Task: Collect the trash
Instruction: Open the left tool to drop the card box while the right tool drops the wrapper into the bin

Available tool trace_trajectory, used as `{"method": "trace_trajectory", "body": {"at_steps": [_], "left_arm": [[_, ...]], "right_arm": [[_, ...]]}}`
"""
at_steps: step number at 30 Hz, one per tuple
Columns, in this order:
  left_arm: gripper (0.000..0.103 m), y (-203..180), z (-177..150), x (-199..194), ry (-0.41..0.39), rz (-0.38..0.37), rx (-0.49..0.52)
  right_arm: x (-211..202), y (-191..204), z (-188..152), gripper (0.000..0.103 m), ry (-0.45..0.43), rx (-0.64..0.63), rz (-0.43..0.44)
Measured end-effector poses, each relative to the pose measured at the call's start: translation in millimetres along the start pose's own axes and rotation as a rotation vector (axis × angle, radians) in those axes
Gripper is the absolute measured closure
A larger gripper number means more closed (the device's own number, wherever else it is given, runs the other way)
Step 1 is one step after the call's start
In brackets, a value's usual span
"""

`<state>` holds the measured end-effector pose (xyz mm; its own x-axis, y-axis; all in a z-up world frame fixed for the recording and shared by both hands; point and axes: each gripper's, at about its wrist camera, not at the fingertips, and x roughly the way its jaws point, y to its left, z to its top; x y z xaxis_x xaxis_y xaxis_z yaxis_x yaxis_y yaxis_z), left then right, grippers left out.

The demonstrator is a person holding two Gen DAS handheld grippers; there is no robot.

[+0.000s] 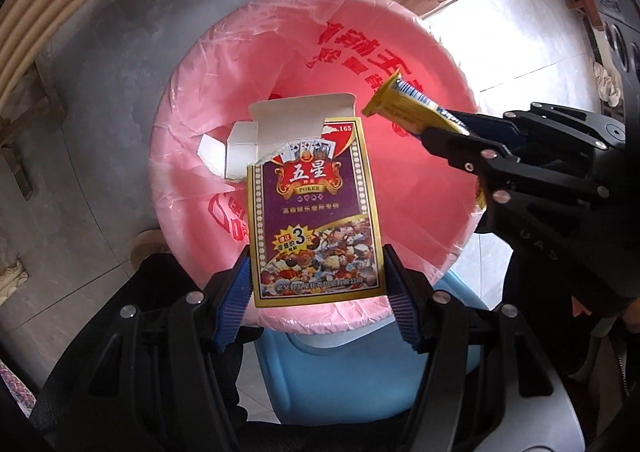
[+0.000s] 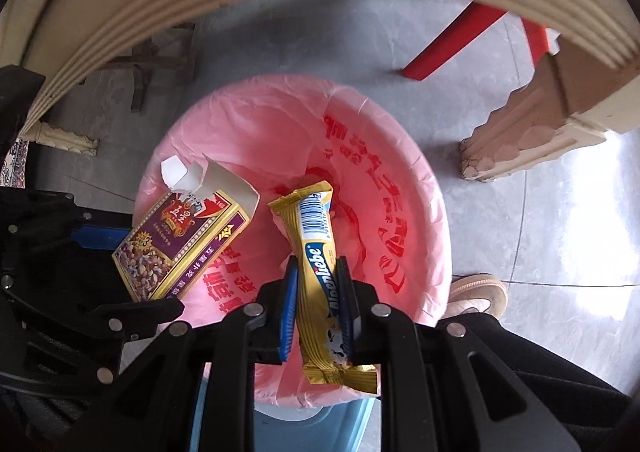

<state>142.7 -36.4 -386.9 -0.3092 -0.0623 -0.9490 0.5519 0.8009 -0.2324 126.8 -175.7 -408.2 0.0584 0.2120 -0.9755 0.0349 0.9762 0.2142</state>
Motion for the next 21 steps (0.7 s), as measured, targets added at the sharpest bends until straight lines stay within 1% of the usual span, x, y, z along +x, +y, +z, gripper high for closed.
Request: {"method": "trace_trajectory", "body": {"at_steps": [6, 12, 18, 19, 21], "left_arm": [[0.042, 1.5, 2.8, 8.4, 0.026, 0.021, -0.002], [0.042, -1.9, 6.9, 14.9, 0.038, 0.039, -0.003], [0.042, 0.5, 8.4, 16.3, 0.043, 0.049, -0.006], [0.042, 0.2, 8.8, 16.3, 0.045, 0.051, -0.007], [0.041, 0.7, 8.7, 16.0, 0.049, 0.05, -0.008]], "right_arm": [[11.2, 0.4, 0.3, 0.084, 0.03, -0.003, 0.003], [12.9, 5.8, 2.2, 0.084, 0.029, -0.027, -0.001], [11.9, 5.1, 1.2, 0.084, 0.03, -0.024, 0.008], [11.8, 5.0, 1.5, 0.083, 0.028, -0.027, 0.008], [10.9, 5.4, 2.0, 0.075, 0.023, -0.032, 0.001]]}}
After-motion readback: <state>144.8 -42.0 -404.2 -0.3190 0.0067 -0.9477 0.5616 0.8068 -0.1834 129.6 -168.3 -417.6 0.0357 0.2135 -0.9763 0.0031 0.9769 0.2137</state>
